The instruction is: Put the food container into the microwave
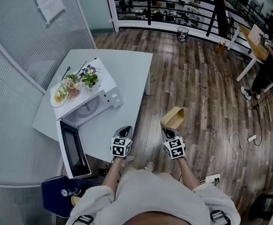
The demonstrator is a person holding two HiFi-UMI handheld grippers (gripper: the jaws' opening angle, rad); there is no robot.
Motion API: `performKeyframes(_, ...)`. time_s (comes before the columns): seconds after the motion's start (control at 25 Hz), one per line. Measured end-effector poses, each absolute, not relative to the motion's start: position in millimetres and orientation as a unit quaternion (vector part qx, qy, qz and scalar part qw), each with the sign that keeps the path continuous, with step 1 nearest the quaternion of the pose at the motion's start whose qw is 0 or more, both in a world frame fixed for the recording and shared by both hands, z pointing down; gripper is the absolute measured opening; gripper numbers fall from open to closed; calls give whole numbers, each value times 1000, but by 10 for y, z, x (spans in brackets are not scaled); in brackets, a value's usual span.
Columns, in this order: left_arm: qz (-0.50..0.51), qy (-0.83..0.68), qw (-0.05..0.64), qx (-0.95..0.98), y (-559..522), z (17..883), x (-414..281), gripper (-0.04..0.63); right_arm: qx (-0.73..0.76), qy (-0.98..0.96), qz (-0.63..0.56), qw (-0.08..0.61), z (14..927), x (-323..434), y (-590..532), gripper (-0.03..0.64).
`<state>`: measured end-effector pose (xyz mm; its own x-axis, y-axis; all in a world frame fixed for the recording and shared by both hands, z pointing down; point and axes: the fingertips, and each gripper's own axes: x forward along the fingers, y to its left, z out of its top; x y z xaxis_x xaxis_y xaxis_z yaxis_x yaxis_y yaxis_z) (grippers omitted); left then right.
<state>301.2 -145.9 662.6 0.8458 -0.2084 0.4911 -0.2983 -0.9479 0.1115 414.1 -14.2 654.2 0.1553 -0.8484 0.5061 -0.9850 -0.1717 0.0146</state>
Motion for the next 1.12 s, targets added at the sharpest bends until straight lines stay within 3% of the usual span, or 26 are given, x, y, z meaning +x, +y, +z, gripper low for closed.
performKeyframes(1.12,207,-348,162,900,-2402,6698,1057,11,515,-809,133,250,6627,2074,-1710,17)
